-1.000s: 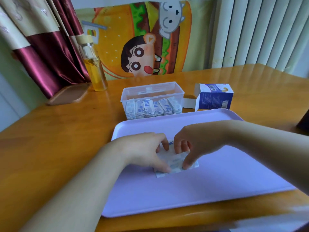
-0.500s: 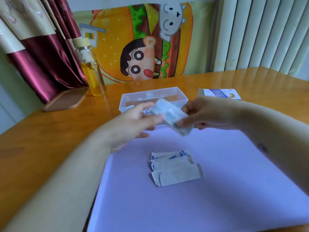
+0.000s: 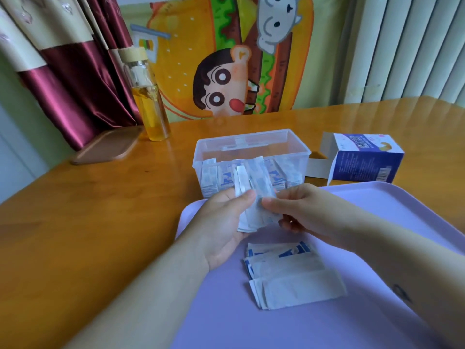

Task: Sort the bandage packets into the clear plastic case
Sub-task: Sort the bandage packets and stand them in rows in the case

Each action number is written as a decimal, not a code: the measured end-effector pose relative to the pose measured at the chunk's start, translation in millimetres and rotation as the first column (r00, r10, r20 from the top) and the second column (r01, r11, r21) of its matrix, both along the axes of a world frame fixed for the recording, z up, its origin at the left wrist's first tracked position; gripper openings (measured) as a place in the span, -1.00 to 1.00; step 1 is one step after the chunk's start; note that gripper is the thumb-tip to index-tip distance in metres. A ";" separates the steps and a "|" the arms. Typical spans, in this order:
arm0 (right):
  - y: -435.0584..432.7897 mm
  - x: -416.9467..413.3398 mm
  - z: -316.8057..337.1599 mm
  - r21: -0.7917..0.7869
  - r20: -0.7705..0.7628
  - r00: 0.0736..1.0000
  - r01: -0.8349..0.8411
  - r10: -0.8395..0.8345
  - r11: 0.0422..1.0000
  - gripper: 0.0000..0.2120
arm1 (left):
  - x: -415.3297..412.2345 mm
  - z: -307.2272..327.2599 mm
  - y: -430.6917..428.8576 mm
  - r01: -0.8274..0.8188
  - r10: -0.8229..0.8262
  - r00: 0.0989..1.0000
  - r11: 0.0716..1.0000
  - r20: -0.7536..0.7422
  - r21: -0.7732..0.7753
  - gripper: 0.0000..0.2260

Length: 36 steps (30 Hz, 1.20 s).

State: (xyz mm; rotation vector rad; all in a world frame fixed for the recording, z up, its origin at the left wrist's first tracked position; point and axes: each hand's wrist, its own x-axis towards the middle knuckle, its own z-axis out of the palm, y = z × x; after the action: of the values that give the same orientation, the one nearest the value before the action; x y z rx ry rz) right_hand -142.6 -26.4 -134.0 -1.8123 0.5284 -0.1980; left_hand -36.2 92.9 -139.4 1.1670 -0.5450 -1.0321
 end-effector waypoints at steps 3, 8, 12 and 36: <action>1.6 -3.0 3.7 -0.320 -0.037 0.997 0.057 -0.072 0.946 -0.60 | 2.1 -1.6 -0.2 -0.059 0.055 0.997 0.997 0.057 0.057 -0.78; -2.7 -3.0 5.6 -0.177 0.110 0.990 0.110 -0.091 0.978 -0.76 | 1.5 -2.4 1.1 -0.015 0.010 0.996 0.998 0.085 0.055 -0.77; -6.4 -0.6 -1.9 0.099 0.143 0.988 0.049 -0.063 0.994 -0.92 | 1.1 -3.7 1.1 -0.070 0.023 0.930 0.991 0.366 0.114 -0.85; -10.1 -5.9 11.4 0.289 0.156 0.987 0.000 -0.047 0.957 -0.82 | 0.9 5.6 2.7 -0.177 0.162 0.965 0.983 0.204 0.056 -0.84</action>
State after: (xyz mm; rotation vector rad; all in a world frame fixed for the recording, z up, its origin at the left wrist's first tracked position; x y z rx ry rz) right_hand -148.5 -36.5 -122.6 -1.4914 0.4400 -0.2674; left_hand -35.3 95.6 -133.8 1.3677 -0.5557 -0.7989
